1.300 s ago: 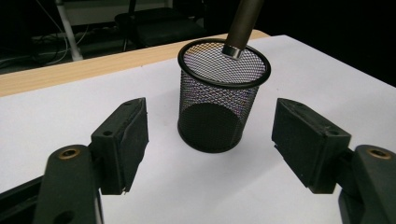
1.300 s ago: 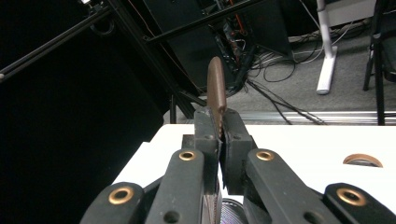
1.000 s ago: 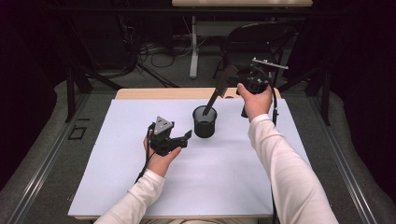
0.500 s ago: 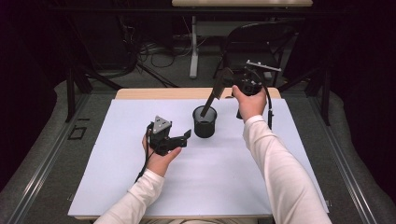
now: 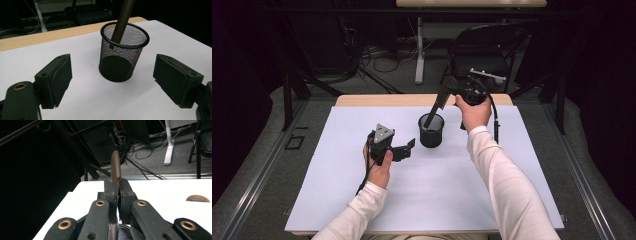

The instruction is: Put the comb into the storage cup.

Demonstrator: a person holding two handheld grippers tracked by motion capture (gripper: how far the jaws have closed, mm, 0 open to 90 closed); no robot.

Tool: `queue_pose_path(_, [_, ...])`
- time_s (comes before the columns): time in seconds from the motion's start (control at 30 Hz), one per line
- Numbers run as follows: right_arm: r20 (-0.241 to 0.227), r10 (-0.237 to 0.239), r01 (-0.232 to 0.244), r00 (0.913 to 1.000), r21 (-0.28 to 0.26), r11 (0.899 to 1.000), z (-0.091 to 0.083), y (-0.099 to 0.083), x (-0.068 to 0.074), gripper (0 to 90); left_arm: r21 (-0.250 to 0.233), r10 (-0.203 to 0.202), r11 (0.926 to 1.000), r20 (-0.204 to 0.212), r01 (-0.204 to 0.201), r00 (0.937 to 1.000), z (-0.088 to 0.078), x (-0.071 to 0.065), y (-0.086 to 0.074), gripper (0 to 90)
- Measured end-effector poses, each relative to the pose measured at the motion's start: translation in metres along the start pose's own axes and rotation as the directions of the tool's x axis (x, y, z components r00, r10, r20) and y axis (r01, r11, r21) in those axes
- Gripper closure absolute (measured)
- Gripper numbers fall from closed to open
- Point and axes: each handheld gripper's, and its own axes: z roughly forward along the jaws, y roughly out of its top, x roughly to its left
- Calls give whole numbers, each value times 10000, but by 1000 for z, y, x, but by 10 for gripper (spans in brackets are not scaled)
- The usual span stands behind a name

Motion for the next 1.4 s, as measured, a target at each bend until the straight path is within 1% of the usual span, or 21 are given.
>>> queue_pose_path(0.07, [0, 32, -32, 10000, 10, 10000, 2, -2, 0, 876, -10, -19, 10000, -27, 19, 10000, 0, 0, 0, 158])
queue_pose_path(0.17, [53, -56, 55, 10000, 131, 9999, 5, -5, 0, 876, -20, -21, 10000, 24, 21, 10000, -1, 0, 0, 158])
queue_pose_path(0.4, [142, -98, 93, 9999, 383, 9992, 11, -14, -1, 876, -18, -60, 10000, 10, 60, 10000, -1, 1, 0, 158])
queue_pose_path(0.63, [172, -10, 0, 9999, 540, 9985, 17, -22, -3, 877, 9, -65, 10000, 27, 65, 10000, -1, 2, 0, 158])
queue_pose_path(1.4, [284, 201, -219, 9994, 645, 9977, 23, -36, -13, 876, 16, -81, 10000, 10, 81, 10000, -1, 2, 0, 158])
